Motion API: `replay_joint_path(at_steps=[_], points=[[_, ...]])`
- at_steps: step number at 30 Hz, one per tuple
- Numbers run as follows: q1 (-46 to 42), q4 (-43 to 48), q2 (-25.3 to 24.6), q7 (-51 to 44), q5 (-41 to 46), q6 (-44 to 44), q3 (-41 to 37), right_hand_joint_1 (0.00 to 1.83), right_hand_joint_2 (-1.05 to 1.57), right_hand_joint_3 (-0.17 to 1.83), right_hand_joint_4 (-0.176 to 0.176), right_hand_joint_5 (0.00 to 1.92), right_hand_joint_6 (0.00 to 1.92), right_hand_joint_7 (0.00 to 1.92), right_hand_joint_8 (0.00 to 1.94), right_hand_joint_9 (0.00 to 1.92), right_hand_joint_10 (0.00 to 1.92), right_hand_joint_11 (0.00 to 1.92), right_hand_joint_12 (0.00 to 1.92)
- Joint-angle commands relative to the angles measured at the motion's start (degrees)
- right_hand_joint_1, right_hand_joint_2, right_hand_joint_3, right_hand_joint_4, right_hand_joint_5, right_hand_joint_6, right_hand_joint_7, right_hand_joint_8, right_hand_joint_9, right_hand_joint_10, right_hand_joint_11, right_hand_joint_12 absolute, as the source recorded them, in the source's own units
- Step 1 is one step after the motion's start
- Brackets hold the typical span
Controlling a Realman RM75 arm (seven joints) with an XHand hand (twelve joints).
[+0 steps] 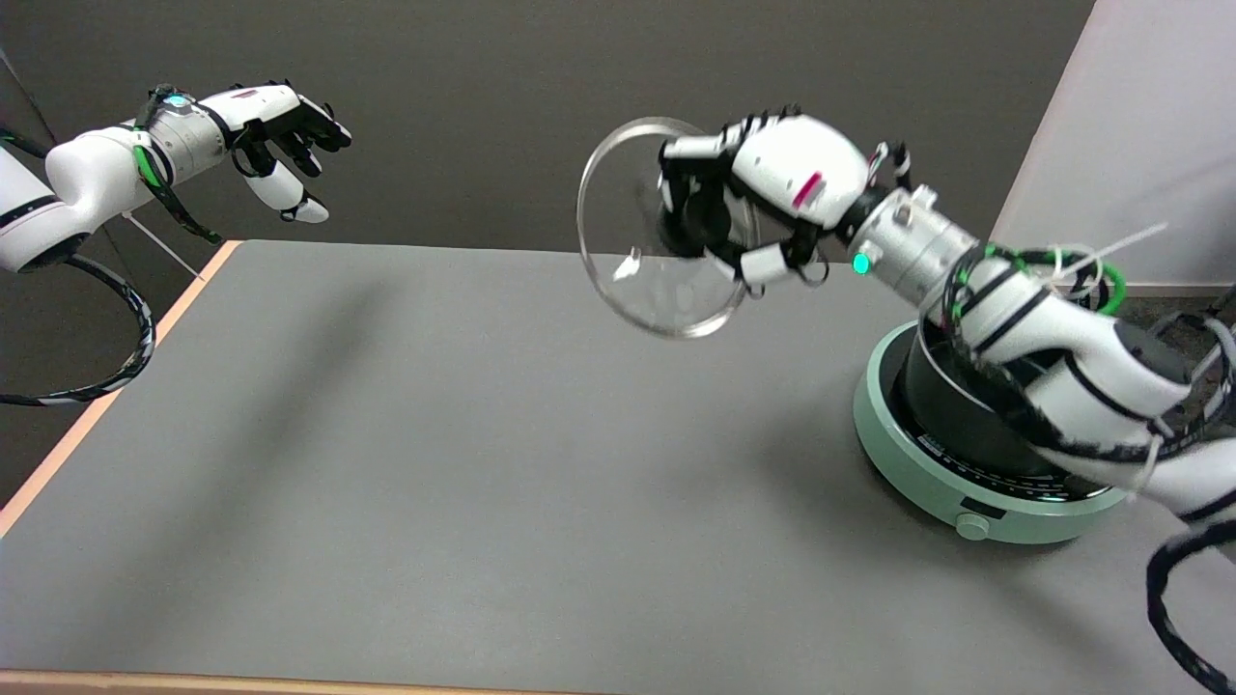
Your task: Pick up the pot lid.
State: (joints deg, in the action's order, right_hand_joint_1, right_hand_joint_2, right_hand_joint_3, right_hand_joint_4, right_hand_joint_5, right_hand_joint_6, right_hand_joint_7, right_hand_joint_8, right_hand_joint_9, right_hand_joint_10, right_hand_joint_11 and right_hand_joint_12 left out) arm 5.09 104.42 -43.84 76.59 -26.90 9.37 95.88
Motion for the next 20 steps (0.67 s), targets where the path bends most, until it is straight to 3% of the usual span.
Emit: replay_joint_path(at_steps=[1,8,11,15,20], points=[[14.45,-8.37,4.72,10.55,-0.08,-5.54,1.03,1.35,0.82,0.79,0.176,0.53,1.55,0.83,1.50,0.71,1.92,0.60,1.45],[11.00,-9.10,11.69,14.71,0.49,-8.28,0.07,1.36,0.78,0.85,0.176,0.56,1.53,0.86,1.50,0.74,1.92,0.61,1.43],[8.31,-10.05,15.51,14.95,6.35,-7.33,-1.52,1.36,0.78,0.85,0.176,0.56,1.53,0.86,1.49,0.74,1.92,0.61,1.42],[4.00,-13.08,20.78,15.03,14.28,-2.00,-4.86,1.36,0.78,0.85,0.176,0.56,1.54,0.86,1.49,0.75,1.92,0.61,1.42],[-4.55,-15.49,24.39,15.03,15.58,4.57,-13.17,1.36,0.78,0.83,0.176,0.57,1.51,0.86,1.47,0.75,1.92,0.63,1.42]])
